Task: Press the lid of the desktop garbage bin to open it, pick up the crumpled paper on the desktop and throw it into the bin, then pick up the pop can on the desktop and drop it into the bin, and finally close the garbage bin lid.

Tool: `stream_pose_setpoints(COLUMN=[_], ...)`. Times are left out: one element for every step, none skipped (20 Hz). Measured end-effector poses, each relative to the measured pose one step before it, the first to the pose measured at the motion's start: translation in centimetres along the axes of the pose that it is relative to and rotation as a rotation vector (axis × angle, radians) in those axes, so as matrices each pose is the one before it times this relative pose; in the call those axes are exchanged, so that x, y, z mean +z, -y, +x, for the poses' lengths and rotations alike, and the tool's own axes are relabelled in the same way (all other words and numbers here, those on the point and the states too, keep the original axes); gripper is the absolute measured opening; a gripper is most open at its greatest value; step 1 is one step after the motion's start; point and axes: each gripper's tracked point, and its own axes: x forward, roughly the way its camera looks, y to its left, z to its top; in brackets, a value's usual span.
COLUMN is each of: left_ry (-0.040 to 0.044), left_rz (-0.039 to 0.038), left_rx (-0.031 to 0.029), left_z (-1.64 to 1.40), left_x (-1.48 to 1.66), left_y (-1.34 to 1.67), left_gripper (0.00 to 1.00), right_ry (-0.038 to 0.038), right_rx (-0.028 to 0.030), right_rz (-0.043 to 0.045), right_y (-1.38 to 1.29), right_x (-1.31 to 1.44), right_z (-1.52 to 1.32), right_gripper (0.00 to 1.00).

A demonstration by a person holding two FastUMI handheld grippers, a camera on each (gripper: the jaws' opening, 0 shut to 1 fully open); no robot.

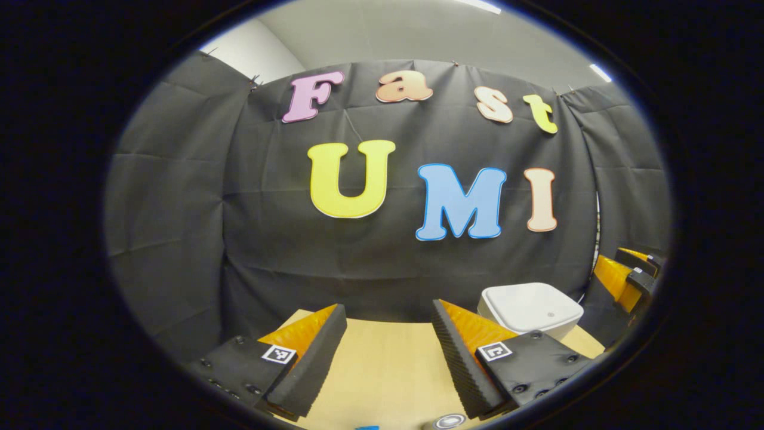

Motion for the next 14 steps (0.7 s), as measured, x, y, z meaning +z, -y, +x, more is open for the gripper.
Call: stream_pose_setpoints(left_ry=[-0.00162, -0.00235, -0.00167, -0.00105, -0.00094, -0.00057, 0.00000, -0.00033, -0.00137, -0.00141, -0.00146, -0.00034, -0.00013, 0.00126], left_rz=[-0.00020, -0.00118, -0.00095, -0.00044, 0.00073, 0.00232, 0.00254, 0.00259, 0.00252, 0.00142, 0.00133, 0.00150, 0.00101, 0.00117], left_rx=[0.00208, 0.00039, -0.00013, -0.00036, -0.00183, -0.00071, -0.00133, -0.00188, -0.00149, -0.00237, -0.00104, -0.00051, -0.00087, 0.00066], left_z=[0.137, 0.069, 0.074, 0.136, 0.073, 0.075, 0.120, 0.070, 0.095, 0.014, 0.164, -0.079, 0.054, 0.007], left_x=[-0.036, -0.129, 0.001, -0.097, -0.015, 0.033, 0.003, -0.014, -0.080, -0.020, -0.110, 0.119, 0.062, -0.094], left_y=[-0.125, -0.105, -0.011, -0.074, 0.051, 0.083, 0.048, 0.079, 0.061, 0.051, 0.052, 0.062, 0.087, -0.046], left_gripper=[0.95, 0.95, 0.95, 1.00, 1.00, 1.00, 1.00, 1.00, 1.00, 1.00, 1.00, 1.00, 1.00, 1.00], right_ry=[-0.00499, -0.00387, -0.00802, -0.00731, -0.00351, 0.00052, -0.00072, -0.00393, -0.00780, -0.00773, -0.00817, -0.00798, -0.00818, 0.00128], right_rx=[-0.00061, -0.00140, 0.00477, -0.00290, -0.00557, -0.01189, -0.00701, 0.00288, 0.00285, 0.00932, 0.01188, 0.00315, -0.00763, -0.03011], right_rz=[-0.00045, -0.00136, -0.00156, 0.00042, 0.00218, 0.00331, 0.00375, 0.00315, 0.00191, 0.00055, 0.00061, -0.00172, -0.00394, 0.00803], right_y=[-0.124, 0.180, -0.207, 0.126, 0.243, 0.258, 0.161, -0.062, -0.063, -0.107, -0.103, -0.030, 0.264, 0.842], right_x=[-0.175, -0.158, -0.246, -0.130, -0.114, 0.048, -0.173, -0.052, -0.371, -0.202, -0.245, -0.170, -0.222, -0.518], right_z=[-0.091, 0.259, -0.044, 0.250, 0.054, 0.116, 0.186, 0.189, 0.136, 0.139, 0.107, 0.116, 0.305, 0.999], right_gripper=[0.82, 0.63, 0.61, 0.51, 0.44, 0.31, 0.24, 0.16, 0.16, 0.16, 0.16, 0.16, 0.16, 0.08])
